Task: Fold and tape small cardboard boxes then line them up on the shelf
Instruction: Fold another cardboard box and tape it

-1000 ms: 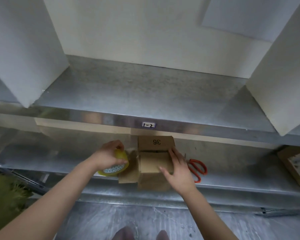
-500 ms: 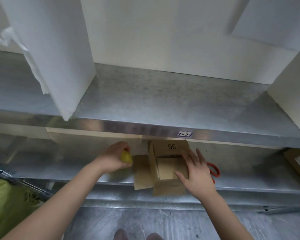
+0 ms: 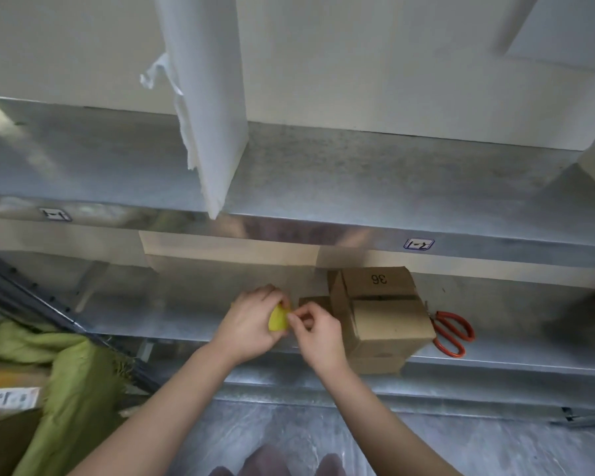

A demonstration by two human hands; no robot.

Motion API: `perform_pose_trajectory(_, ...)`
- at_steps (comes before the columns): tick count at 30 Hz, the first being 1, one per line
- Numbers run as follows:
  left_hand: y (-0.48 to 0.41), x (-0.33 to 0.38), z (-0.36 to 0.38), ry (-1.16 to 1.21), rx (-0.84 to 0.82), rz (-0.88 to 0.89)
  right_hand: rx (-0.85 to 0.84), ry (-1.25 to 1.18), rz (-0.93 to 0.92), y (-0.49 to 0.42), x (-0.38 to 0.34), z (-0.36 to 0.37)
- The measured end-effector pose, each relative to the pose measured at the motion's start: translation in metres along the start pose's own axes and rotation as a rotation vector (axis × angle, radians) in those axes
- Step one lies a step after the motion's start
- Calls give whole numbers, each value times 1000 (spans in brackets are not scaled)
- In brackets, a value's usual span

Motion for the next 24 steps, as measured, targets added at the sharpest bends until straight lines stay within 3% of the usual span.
perform_pose_trajectory(3,16,-16,12,139,-139,8,66,-27,34,0,8,6)
perform_pose_trajectory(6,30,-30,21,243,-233,8,-8,-66,82,-4,13,18)
perform_pose_trajectory(10,30,-57,31,149,-175,-62,-177,142,6,-4,15,35)
perform_pose_trajectory(13,17,-81,30,84,-117,-185,-232,118,-11,9,12,49)
perform_pose_trajectory(19,1,-88,55,6,-162,-172,-62,-105,331,0,51,57)
perform_pose_trajectory(24,-2,-95,76,3,-168,-180,-130,-94,465,-13,85,72)
Point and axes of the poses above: each hand's wrist, its own y-axis away from the middle knuckle, its own z-axis out of the palm, x = y × z, the point moved 6 cm from there along -y, towards the middle knuckle, and after that the axes turned 11 degrees about -z, right-handed, at the moved point
